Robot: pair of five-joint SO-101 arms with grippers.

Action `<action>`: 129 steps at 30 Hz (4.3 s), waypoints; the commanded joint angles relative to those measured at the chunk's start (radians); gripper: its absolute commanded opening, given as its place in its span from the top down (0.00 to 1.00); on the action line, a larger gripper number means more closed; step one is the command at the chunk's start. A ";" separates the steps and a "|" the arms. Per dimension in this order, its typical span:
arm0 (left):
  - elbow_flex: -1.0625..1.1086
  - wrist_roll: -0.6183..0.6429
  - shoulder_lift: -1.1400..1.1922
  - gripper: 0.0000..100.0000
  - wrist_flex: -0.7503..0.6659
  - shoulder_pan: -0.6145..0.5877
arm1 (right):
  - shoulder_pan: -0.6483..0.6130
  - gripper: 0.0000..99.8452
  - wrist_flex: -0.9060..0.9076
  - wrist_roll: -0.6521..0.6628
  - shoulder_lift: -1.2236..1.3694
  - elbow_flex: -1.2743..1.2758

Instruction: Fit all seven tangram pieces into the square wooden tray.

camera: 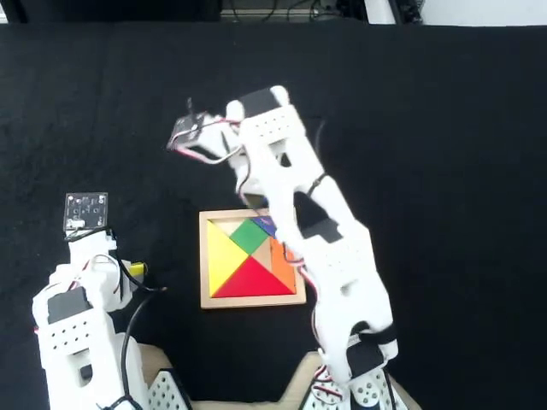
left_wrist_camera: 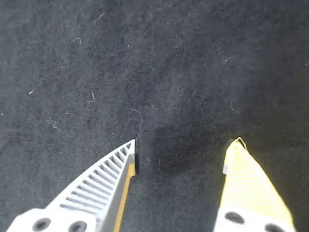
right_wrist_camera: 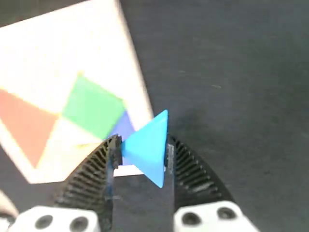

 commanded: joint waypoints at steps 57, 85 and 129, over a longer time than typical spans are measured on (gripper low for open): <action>-0.010 -0.005 -0.011 0.71 -0.006 -0.005 | -0.186 0.80 -0.516 0.063 -0.317 0.615; -0.010 -0.003 -0.011 0.71 -0.012 -0.005 | -0.086 0.86 -0.222 0.061 -0.430 0.389; -0.007 -0.002 -0.011 0.71 -0.009 0.002 | -0.480 0.99 -0.637 -0.491 -0.776 1.465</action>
